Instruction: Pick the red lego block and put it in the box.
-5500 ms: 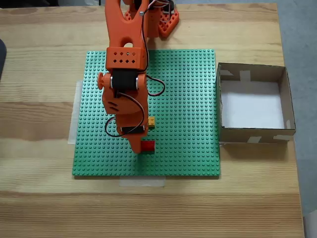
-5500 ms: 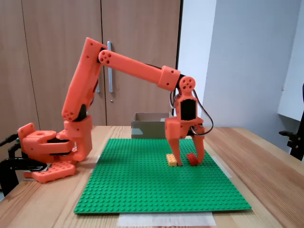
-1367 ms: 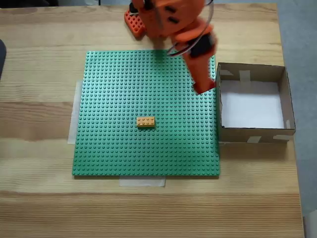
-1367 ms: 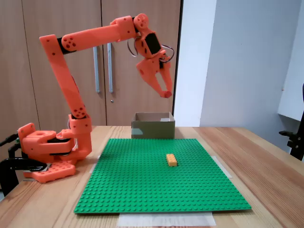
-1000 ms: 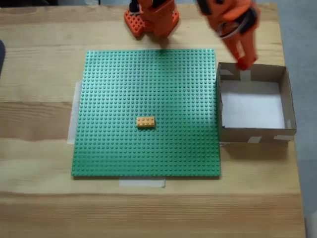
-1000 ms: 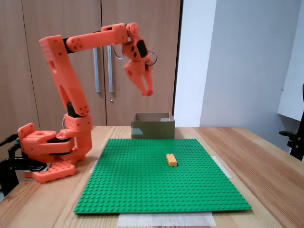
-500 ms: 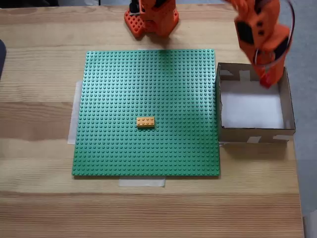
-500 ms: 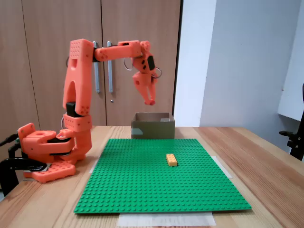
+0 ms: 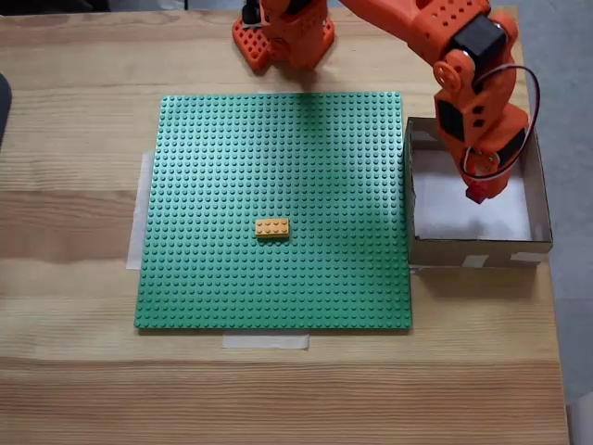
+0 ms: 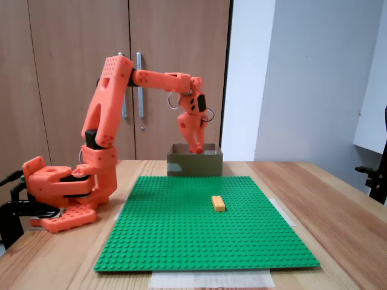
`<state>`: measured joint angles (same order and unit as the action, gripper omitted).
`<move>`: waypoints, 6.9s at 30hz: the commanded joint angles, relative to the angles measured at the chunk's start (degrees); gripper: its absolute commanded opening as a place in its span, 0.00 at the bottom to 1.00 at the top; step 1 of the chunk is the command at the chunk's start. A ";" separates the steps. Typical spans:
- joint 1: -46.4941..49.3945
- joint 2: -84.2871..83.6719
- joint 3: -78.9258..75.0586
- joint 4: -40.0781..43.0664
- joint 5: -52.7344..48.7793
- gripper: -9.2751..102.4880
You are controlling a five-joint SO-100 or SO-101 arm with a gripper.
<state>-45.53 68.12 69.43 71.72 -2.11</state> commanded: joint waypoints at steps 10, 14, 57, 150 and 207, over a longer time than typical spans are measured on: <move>-0.18 -4.57 2.90 -6.42 -2.11 0.08; -0.44 -4.75 2.29 -6.50 -3.96 0.08; 29.44 69.87 42.80 -17.14 7.29 0.08; 44.12 118.92 112.59 -25.05 -1.41 0.07; 44.12 118.92 112.59 -25.05 -1.41 0.07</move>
<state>-1.67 186.68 181.93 46.67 -3.25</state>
